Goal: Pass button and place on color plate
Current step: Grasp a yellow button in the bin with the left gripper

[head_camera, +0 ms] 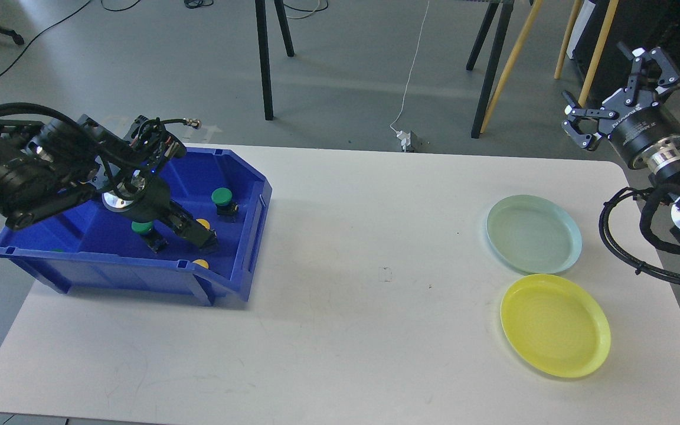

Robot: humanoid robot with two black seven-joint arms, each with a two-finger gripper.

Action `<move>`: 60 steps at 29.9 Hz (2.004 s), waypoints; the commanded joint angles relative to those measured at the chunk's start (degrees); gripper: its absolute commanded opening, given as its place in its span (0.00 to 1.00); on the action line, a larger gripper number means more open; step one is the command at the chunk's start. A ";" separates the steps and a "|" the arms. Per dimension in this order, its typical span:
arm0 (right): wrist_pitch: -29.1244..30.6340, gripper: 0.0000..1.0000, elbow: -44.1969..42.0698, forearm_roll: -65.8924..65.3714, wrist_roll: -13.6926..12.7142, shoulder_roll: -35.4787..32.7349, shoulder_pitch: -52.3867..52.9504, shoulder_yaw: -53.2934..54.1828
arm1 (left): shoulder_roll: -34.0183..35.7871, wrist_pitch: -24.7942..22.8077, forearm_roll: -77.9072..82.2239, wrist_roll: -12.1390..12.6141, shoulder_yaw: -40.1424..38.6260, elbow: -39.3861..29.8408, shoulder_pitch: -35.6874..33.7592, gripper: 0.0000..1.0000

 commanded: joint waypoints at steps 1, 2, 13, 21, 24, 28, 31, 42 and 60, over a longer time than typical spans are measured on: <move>0.00 0.99 0.02 -0.01 0.05 -0.06 -0.15 0.01 | -0.19 0.00 0.01 0.00 -0.22 2.29 0.67 0.98; 0.00 0.99 0.02 -0.01 -0.04 -0.06 -0.15 0.01 | -0.36 0.00 -0.08 0.00 -0.31 2.47 0.68 0.98; 0.00 0.99 0.02 -0.01 -0.04 -0.06 -0.41 0.01 | -4.23 0.00 -1.22 0.00 -1.01 2.56 1.47 0.96; 0.00 0.99 0.02 -0.01 -0.04 -0.06 -0.50 0.01 | -5.37 0.00 -0.70 0.00 -2.42 4.75 4.28 0.96; 0.00 0.99 0.02 -0.01 0.05 -0.06 -0.50 0.01 | -7.22 0.00 -0.96 0.00 -2.42 7.91 6.03 0.96; 0.00 0.99 0.02 -0.01 0.05 -0.06 -0.50 0.01 | -7.66 0.00 -1.13 0.00 -2.69 10.55 6.48 0.95; 0.00 0.99 0.02 -0.01 0.05 -0.06 -0.76 0.01 | -8.45 0.00 -1.31 0.00 -2.86 10.73 6.56 0.94; 0.00 0.99 0.02 -0.01 0.05 -0.06 -1.29 0.01 | -8.54 0.00 -1.04 0.00 -2.86 10.56 6.04 0.90; 0.00 0.99 0.02 -0.01 0.05 -0.06 -2.17 0.09 | -7.83 0.00 -1.04 0.00 -3.13 9.68 4.89 0.90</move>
